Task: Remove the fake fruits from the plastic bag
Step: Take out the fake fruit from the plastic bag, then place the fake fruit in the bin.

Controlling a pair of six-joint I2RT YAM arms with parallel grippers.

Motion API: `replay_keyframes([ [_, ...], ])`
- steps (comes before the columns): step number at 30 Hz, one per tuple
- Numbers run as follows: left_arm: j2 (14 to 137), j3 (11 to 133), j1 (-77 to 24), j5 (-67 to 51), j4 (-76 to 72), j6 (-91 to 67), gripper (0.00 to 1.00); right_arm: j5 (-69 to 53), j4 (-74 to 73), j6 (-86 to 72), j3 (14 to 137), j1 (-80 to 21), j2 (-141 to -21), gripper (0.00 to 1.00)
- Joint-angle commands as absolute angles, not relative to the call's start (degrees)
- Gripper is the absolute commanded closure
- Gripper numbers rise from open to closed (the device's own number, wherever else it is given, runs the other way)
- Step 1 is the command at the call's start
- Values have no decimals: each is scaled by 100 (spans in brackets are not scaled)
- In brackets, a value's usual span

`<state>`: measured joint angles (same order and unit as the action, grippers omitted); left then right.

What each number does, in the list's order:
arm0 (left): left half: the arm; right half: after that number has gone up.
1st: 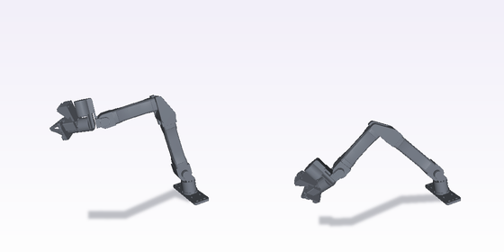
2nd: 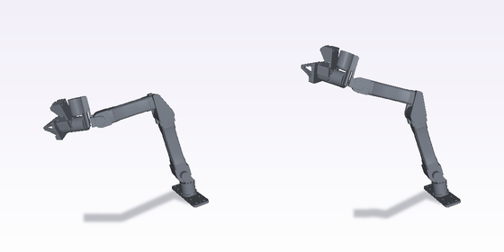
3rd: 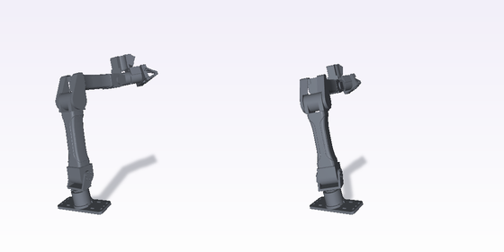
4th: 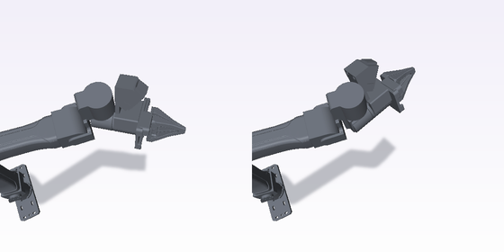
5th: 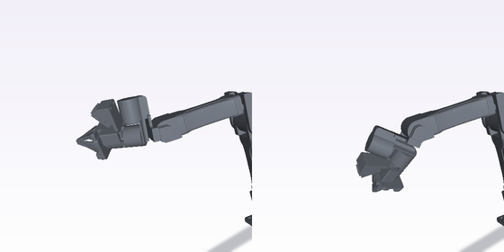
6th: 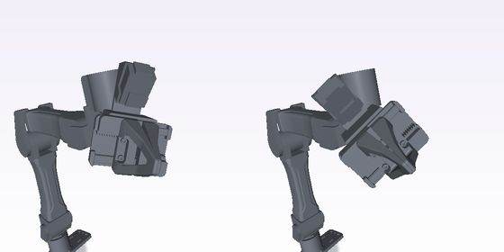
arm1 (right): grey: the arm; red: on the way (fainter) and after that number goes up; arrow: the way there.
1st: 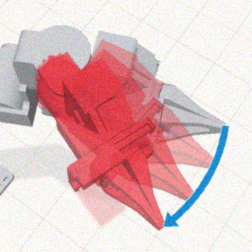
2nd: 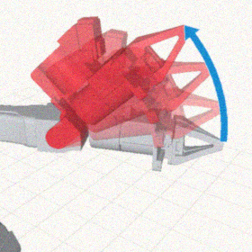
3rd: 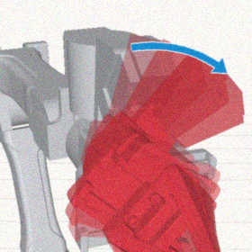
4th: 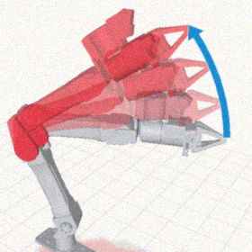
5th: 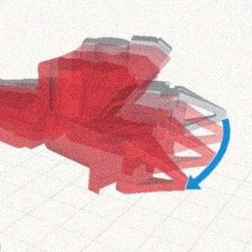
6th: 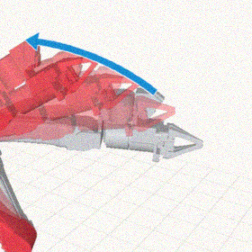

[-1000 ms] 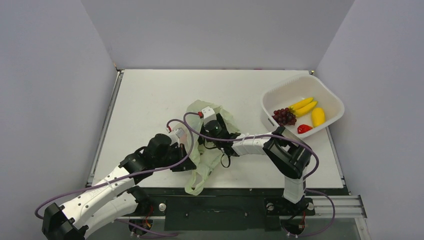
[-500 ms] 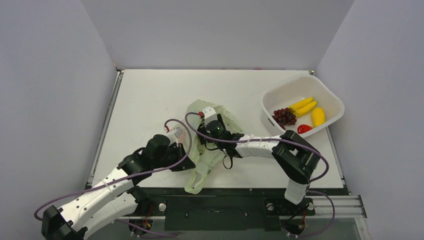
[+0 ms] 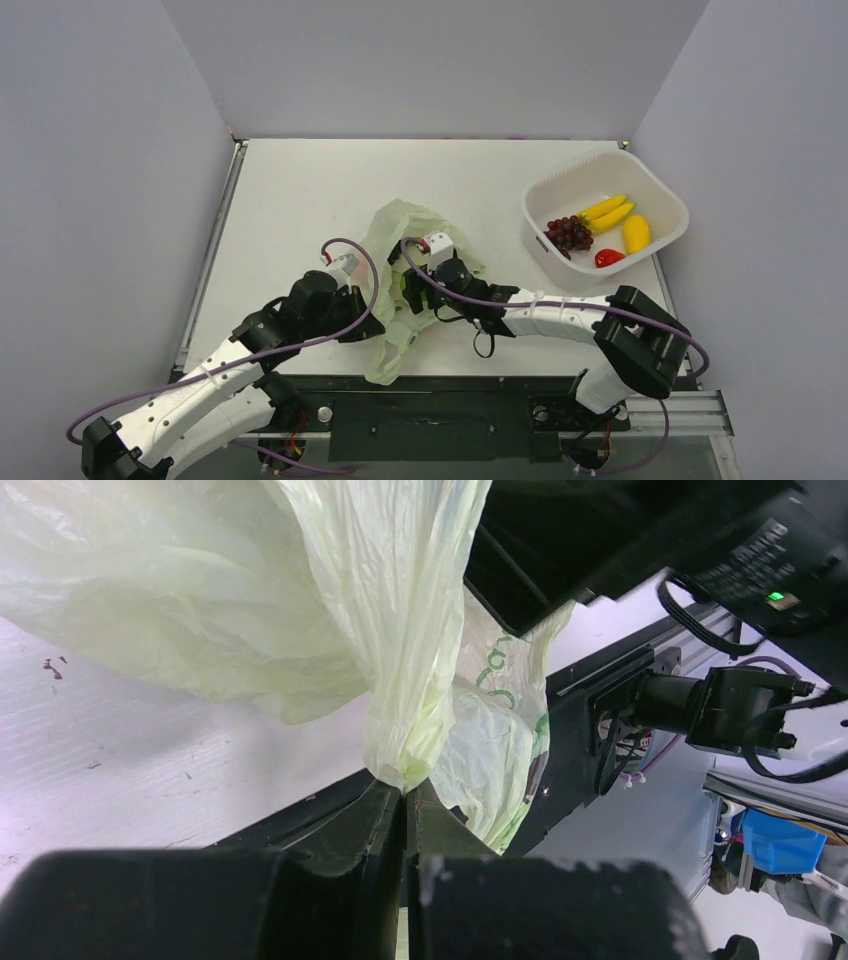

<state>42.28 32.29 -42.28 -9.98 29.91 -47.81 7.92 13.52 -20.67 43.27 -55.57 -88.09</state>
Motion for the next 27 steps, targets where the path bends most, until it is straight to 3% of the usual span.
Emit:
replay_keyframes([
  [1,4194,3316,-4212,-838,2827,-4816,100,343,1329,-2266,4225,-5630,-7829,100],
  [11,4198,3081,-4195,-924,2683,-4895,100,1248,566,-1558,4339,-5607,-5718,100],
  [16,4203,3061,-4186,-961,2664,-4887,100,2326,633,-1418,4140,-5350,-4950,100],
  [23,4226,3024,-4187,-1036,2607,-4900,100,3858,-48,-2664,4158,-3853,-4767,100],
  [27,4236,3047,-4183,-1067,2595,-4896,100,4034,-929,-3782,4311,-2635,-5009,100],
])
